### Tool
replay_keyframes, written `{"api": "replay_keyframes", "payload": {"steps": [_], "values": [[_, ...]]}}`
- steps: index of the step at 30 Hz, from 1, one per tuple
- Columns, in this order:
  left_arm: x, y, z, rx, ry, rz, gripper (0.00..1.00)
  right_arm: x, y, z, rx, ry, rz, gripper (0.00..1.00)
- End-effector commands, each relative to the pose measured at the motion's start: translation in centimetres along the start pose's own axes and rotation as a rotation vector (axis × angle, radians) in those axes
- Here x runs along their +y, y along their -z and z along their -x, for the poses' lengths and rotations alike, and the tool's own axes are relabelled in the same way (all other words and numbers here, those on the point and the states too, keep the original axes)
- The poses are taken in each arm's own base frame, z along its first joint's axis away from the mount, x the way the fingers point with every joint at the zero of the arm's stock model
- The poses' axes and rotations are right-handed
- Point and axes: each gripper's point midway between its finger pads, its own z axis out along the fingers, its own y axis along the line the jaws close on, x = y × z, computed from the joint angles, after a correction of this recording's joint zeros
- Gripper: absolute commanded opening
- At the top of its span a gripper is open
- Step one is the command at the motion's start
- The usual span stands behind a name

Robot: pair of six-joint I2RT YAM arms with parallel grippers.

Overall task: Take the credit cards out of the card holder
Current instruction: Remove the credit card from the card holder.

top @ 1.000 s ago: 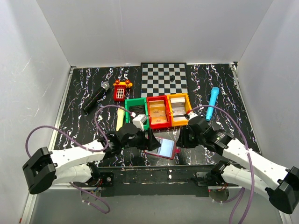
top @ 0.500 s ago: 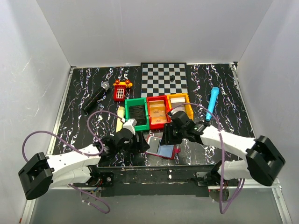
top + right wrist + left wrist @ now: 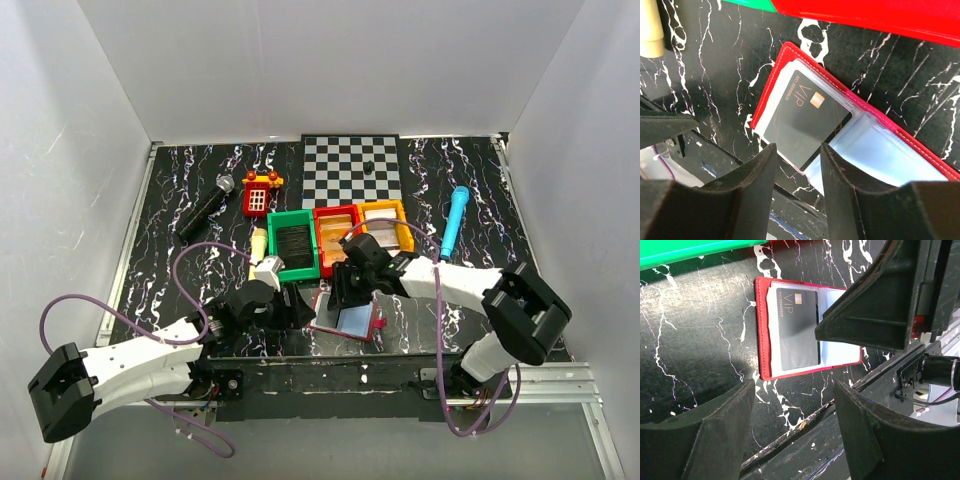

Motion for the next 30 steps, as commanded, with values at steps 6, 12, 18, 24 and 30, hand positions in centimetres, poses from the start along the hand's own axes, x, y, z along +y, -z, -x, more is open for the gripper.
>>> {"api": "replay_keyframes", "payload": {"steps": [6,12,18,24,30], "values": [[0.2,0.1,0.3,-0.015,-0.001,0.009,0.63,-0.1,0.6,-0.5,0.000,0.076,-0.079,0.48],[-0.2,-0.3,0.3,-0.007,-0.003,0.000,0.64,-1.1,1.0,-1.0,-0.010,0.074,-0.108,0.48],[-0.6,-0.7,0.0,0.023,-0.004,-0.010,0.64,-0.6,0.0,-0.4,-0.010,0.080,-0.089,0.48],[-0.8,-0.8,-0.3,0.039,0.006,-0.018,0.64,-0.7,-0.9,-0.4,0.014,0.079,-0.107,0.48],[-0.8,-0.8,-0.6,0.044,0.010,-0.026,0.64,-0.2,-1.6,-0.6,0.040,0.103,-0.075,0.48]]}}
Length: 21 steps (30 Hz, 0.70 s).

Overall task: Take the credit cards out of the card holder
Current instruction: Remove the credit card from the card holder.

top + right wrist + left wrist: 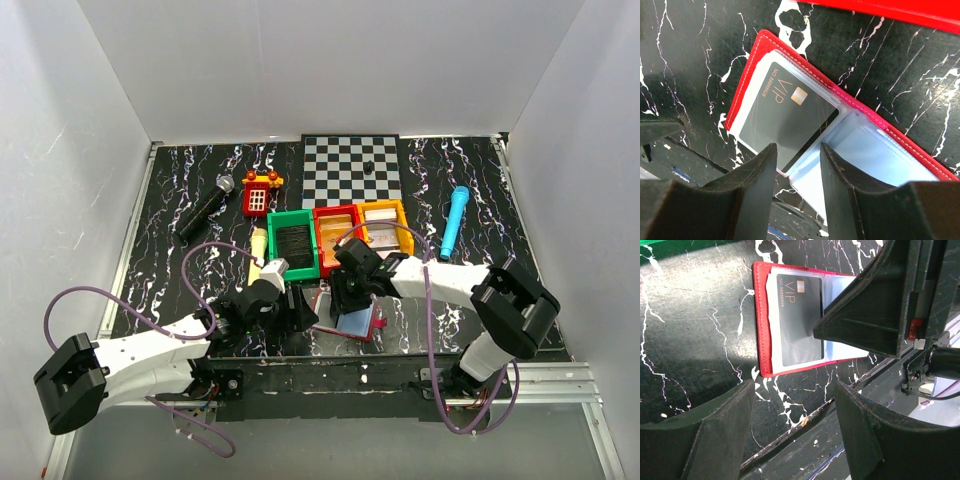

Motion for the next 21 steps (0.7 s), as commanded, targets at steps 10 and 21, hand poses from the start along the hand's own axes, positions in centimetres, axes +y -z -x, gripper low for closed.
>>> {"api": "replay_keyframes", "payload": {"steps": [10,21], "values": [[-1.2,-0.1,0.5,-0.005,0.013,-0.043,0.64,2.7,-0.4,0.3,0.054,0.141,0.125,0.45],[-2.5,0.6,2.0,-0.062,0.009,-0.088,0.64,2.1,2.3,1.7,-0.055,0.127,0.074,0.46]]}}
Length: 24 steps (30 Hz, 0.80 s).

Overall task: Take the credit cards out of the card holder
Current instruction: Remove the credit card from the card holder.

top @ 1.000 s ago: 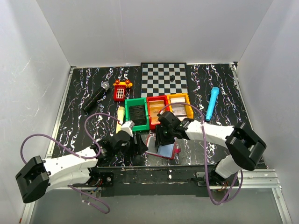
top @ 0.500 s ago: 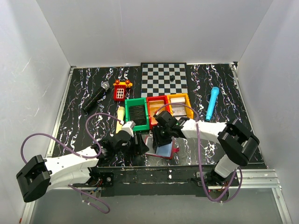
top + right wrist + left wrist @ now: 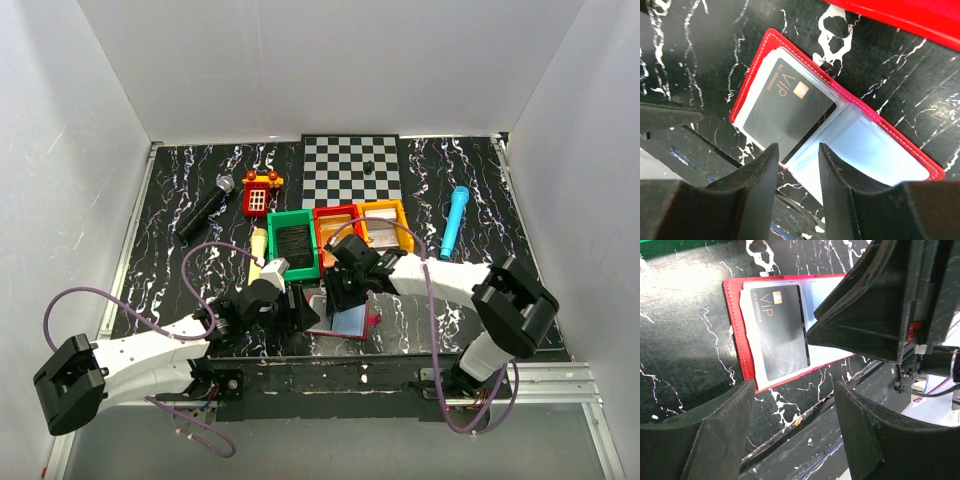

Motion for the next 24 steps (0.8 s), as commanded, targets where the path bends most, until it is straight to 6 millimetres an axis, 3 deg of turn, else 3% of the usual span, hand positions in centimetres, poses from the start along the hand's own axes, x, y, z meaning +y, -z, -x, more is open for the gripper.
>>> {"api": "replay_keyframes", "payload": {"steps": [1,6,10,13,15,20,24], "values": [[-2.2,0.6,2.2,-0.073,-0.012,-0.073,0.64,0.6,2.5,1.7,-0.110,-0.002,-0.008,0.46],[-3.4,0.4,2.7,-0.056,-0.015,-0.142,0.57,0.1,3.9,2.5,-0.225,-0.050,-0.019,0.44],[-3.1,-0.2,2.7,-0.034,0.008,-0.167,0.34,0.3,4.5,3.6,-0.422,-0.120,0.090,0.52],[-2.8,-0.6,2.6,-0.016,0.007,-0.159,0.21,1.0,4.6,2.9,-0.351,-0.180,0.205,0.59],[-2.5,-0.9,2.5,-0.009,0.005,-0.150,0.18,1.5,4.5,2.4,-0.305,-0.199,0.248,0.59],[-1.3,-1.8,2.2,0.015,0.015,-0.104,0.14,3.1,5.6,3.3,-0.444,-0.234,0.430,0.59],[-0.3,-2.8,1.7,0.038,0.022,-0.070,0.12,3.1,4.8,3.1,-0.391,-0.241,0.405,0.55]]}}
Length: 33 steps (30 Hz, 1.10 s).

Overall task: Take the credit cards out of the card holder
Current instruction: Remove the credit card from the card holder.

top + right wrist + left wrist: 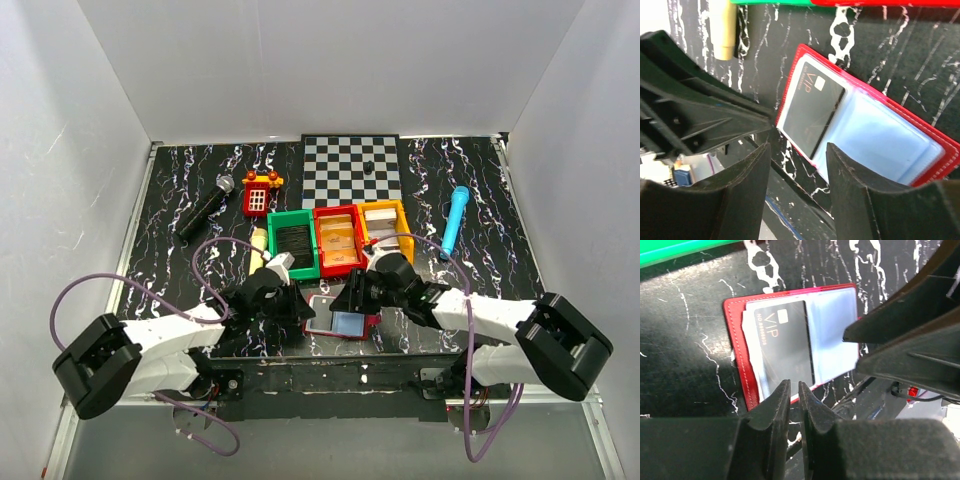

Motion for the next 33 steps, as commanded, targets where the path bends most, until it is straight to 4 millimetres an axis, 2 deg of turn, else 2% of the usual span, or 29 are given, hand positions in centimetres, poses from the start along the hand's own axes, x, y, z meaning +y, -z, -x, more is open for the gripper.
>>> {"api": "replay_keyframes", "payload": {"steps": [1,6,14,20,28,33], "values": [[-0.3,-0.9,0.9,-0.007,-0.013,-0.006,0.11,3.6,-0.5,1.9,-0.042,-0.010,0.133,0.54],[0.5,-1.7,0.3,0.021,0.003,0.013,0.08,3.4,-1.1,1.3,-0.027,-0.035,0.161,0.51],[1.4,-1.7,-0.1,0.028,0.014,0.047,0.06,2.1,-2.1,0.2,0.025,-0.072,0.122,0.48],[2.0,-1.5,-0.6,0.032,0.024,0.057,0.05,0.6,-1.9,-0.1,0.010,-0.084,0.062,0.48],[2.4,-1.8,-1.4,0.060,0.035,0.061,0.02,0.0,-2.2,-0.5,0.033,-0.085,0.028,0.49],[2.3,-1.7,-1.3,0.054,0.033,0.060,0.02,-0.4,-2.4,-0.7,0.046,-0.090,0.014,0.49]]}}
